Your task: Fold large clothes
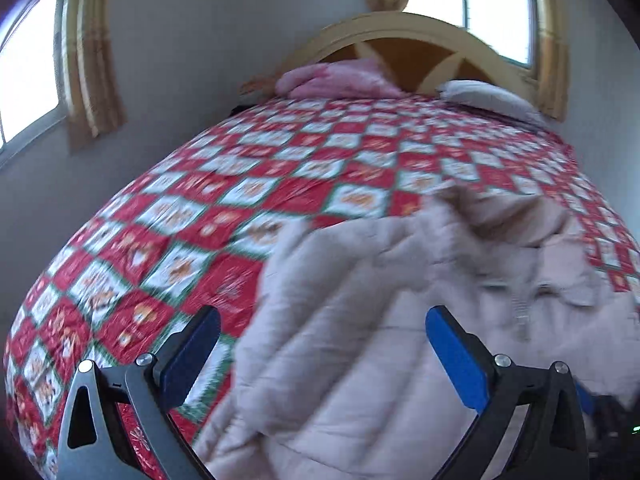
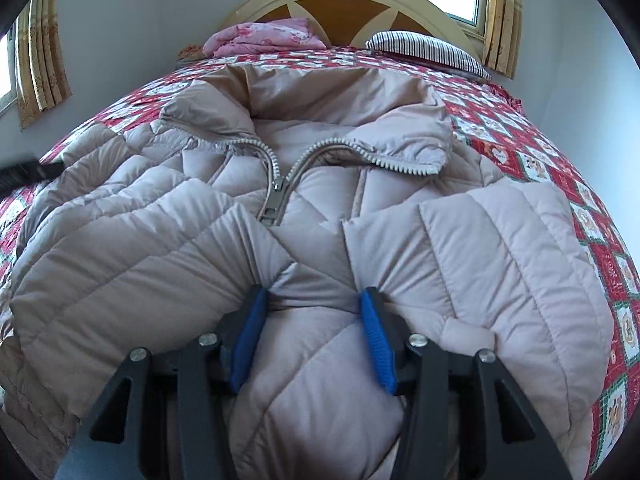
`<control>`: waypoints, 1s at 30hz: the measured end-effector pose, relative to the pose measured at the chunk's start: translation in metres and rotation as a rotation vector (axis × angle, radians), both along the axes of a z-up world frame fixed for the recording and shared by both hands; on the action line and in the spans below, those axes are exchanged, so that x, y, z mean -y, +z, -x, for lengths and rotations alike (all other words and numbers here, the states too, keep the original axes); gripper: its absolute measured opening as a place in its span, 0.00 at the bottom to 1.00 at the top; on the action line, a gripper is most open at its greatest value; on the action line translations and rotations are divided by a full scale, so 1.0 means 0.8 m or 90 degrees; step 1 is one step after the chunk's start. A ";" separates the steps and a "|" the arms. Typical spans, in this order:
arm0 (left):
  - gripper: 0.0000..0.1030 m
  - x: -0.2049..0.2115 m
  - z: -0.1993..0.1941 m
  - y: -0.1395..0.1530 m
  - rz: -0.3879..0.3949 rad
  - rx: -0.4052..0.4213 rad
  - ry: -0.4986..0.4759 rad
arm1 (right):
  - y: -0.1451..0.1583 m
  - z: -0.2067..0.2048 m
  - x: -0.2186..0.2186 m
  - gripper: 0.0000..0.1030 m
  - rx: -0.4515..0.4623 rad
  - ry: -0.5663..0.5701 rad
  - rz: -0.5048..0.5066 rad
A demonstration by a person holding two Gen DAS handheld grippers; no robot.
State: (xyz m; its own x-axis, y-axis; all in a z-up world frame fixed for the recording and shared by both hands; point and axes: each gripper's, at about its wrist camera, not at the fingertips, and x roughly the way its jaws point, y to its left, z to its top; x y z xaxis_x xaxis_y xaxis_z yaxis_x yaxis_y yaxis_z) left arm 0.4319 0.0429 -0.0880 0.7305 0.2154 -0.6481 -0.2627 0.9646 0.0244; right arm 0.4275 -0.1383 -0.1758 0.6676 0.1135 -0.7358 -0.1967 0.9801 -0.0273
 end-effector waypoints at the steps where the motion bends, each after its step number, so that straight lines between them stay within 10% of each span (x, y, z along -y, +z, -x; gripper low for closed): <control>1: 0.99 0.009 0.000 0.004 0.006 0.003 -0.017 | 0.000 0.000 0.000 0.49 0.000 0.000 -0.003; 11: 0.99 0.018 -0.030 -0.107 -0.019 -0.097 -0.019 | 0.000 0.000 0.004 0.50 0.000 -0.001 -0.023; 30: 0.99 0.013 -0.028 -0.122 0.007 -0.074 -0.017 | -0.001 0.002 0.000 0.51 0.002 0.001 -0.005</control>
